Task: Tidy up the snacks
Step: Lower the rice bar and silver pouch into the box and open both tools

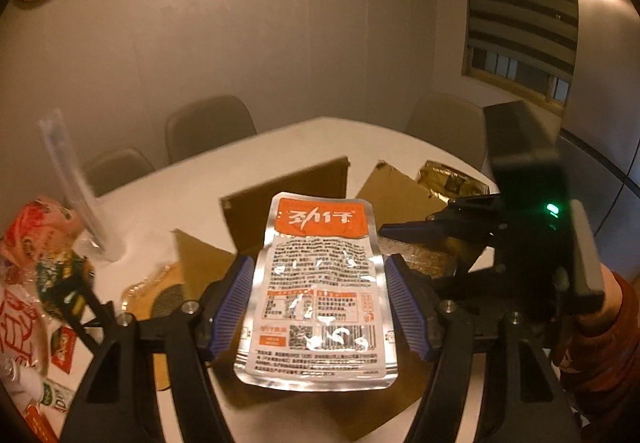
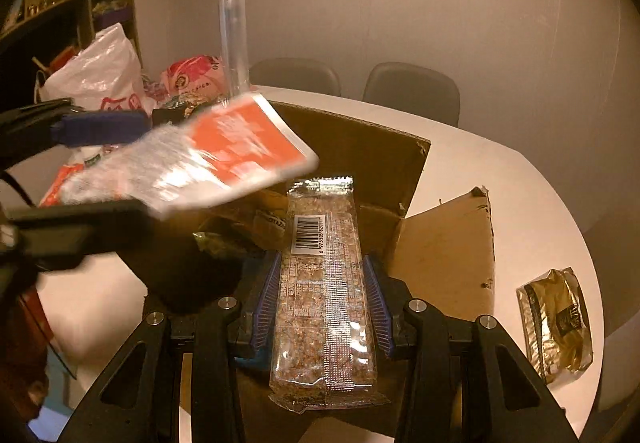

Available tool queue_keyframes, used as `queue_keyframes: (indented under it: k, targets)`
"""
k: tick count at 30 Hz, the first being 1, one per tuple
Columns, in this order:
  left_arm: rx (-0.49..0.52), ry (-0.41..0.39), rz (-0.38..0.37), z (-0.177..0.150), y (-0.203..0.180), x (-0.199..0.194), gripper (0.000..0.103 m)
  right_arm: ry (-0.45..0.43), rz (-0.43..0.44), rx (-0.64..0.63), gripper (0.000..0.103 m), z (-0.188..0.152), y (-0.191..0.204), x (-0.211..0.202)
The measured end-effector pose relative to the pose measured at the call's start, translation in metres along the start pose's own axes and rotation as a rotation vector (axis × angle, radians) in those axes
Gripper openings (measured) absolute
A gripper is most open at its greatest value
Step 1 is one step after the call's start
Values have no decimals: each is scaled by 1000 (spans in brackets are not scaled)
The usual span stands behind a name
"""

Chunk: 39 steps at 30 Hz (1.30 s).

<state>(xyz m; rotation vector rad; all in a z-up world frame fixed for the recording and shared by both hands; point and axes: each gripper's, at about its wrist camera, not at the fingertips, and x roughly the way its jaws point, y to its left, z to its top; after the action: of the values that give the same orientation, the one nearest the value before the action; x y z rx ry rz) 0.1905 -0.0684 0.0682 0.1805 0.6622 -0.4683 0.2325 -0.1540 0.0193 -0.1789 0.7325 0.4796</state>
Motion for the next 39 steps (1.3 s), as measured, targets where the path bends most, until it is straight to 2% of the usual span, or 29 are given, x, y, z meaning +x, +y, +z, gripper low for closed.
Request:
queue_keyframes:
  k: [5,12,18,21,26,28,32,39]
  targets:
    - [0,78,8,13,-1,34,65,11,2,-3,37,0,1,6]
    - [15,158,13,14,-6,62,65,5,-3,-21,37,-8,-1,1]
    - [28,168,19,10,-8,66,65,-3,-10,-44,39,-12,3,-6]
    - [18,169,7,10,-8,66,65,-9,-9,-49,46,-14,3,-10]
    - [6,152,-14,12,-8,62,69,-25,-10,-61,49,-17,4,-20]
    - [4,139,-21,12,-9,58,70,-34,-5,-62,54,-19,4,-26]
    - [-6,103,-28,14,-9,46,72,-63,-9,-66,57,-23,4,-40]
    - [-33,-61,-20,9,-9,-9,85,-133,7,-58,59,-27,8,-64]
